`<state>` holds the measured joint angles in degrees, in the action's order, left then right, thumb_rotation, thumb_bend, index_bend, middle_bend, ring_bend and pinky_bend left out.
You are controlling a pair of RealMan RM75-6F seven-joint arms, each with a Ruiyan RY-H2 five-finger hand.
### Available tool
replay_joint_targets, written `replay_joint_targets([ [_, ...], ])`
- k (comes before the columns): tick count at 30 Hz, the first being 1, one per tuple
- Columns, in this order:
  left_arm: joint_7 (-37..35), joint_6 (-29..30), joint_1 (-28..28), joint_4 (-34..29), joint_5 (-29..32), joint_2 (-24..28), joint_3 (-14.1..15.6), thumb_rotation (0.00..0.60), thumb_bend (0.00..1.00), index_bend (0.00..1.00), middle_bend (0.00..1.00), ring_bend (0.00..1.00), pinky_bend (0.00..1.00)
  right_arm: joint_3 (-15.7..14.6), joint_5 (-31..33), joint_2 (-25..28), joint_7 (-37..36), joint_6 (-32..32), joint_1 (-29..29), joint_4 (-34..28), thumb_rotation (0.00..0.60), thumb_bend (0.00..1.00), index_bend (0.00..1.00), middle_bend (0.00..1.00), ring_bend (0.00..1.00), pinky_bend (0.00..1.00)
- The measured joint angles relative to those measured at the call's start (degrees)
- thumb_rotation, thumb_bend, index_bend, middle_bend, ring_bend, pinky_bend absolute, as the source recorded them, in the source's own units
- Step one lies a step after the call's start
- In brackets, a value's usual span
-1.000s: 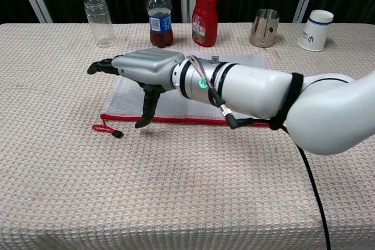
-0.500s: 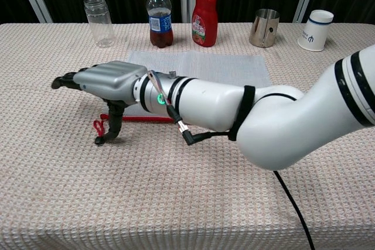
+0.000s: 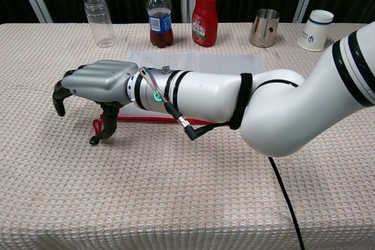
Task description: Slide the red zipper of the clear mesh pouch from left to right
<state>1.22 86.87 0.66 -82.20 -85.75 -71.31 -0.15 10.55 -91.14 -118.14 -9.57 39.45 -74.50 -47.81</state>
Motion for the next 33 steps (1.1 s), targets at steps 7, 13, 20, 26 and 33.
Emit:
replay_joint_targets([
  [7, -0.27, -0.23, 0.10, 0.12, 0.00, -0.08, -0.07, 0.600, 0.13, 0.26, 0.14, 0.10, 0.13, -0.49, 1.35, -0.76, 1.53, -1.89, -0.68, 1.46, 0.600, 0.18, 0.35, 0.13, 0.00, 0.00],
  [13, -0.71, -0.32, 0.06, 0.50, 0.10, -0.21, -0.11, 0.600, 0.13, 0.26, 0.14, 0.10, 0.13, -1.07, 1.43, -2.08, 1.04, -1.19, -0.88, 3.55, 0.600, 0.18, 0.41, 0.14, 0.00, 0.00],
  [20, -1.02, -0.44, 0.10, 0.99, 0.10, -0.43, -0.16, 0.600, 0.13, 0.26, 0.14, 0.10, 0.13, -1.74, 1.60, -2.39, 0.77, -0.92, -0.72, 4.17, 0.600, 0.22, 0.42, 0.14, 0.00, 0.00],
  [26, -1.24, -0.70, 0.29, 1.29, -0.06, -0.55, -0.15, 0.600, 0.13, 0.26, 0.14, 0.10, 0.13, -1.95, 1.82, -2.38, 0.93, -0.72, -0.58, 3.96, 0.600, 0.29, 0.44, 0.15, 0.00, 0.00],
  [33, -1.51, -0.70, 0.24, 1.60, 0.01, -0.72, -0.17, 0.600, 0.13, 0.26, 0.14, 0.10, 0.13, -1.84, 2.18, -2.56, 1.39, -0.59, -0.62, 4.01, 0.600, 0.30, 0.48, 0.16, 0.00, 0.00],
])
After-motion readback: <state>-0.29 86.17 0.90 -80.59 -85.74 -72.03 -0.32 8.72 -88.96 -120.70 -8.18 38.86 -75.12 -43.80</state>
